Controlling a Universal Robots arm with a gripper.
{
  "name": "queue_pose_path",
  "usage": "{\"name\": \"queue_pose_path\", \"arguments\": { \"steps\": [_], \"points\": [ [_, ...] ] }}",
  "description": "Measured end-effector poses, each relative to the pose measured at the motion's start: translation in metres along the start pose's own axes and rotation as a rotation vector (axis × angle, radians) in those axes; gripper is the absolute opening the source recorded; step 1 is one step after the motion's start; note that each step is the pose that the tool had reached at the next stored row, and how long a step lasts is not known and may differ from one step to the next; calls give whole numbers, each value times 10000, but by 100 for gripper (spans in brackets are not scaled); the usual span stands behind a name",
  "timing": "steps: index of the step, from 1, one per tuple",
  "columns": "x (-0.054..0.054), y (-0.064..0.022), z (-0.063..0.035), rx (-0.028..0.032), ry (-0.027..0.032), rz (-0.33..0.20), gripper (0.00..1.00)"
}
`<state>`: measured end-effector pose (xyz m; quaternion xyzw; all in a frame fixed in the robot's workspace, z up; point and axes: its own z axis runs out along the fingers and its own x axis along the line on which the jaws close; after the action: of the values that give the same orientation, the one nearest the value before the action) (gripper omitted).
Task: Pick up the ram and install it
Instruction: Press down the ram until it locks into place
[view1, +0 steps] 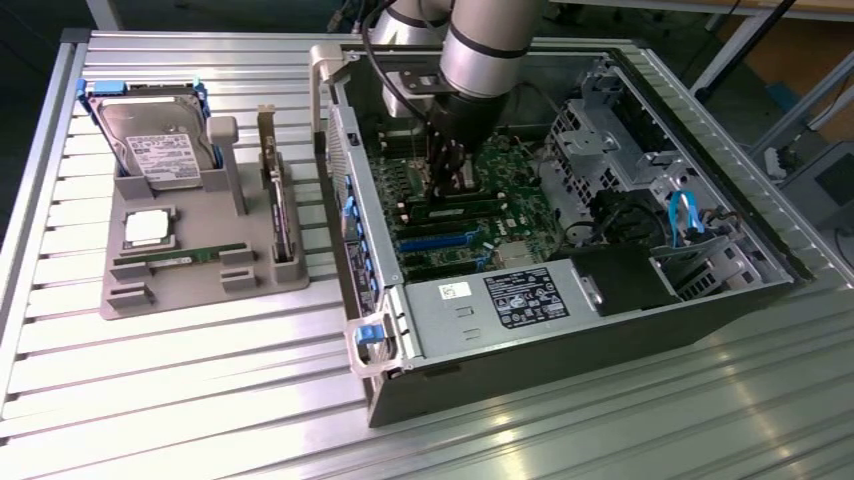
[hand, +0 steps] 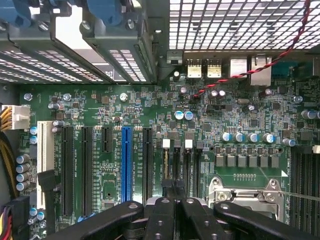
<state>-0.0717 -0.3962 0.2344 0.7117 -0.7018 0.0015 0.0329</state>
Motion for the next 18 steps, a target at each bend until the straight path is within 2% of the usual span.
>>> {"name": "queue_pose_path", "arguments": {
  "steps": [18],
  "points": [
    [-2,0,46,0,0,0,10]
  ]
}}
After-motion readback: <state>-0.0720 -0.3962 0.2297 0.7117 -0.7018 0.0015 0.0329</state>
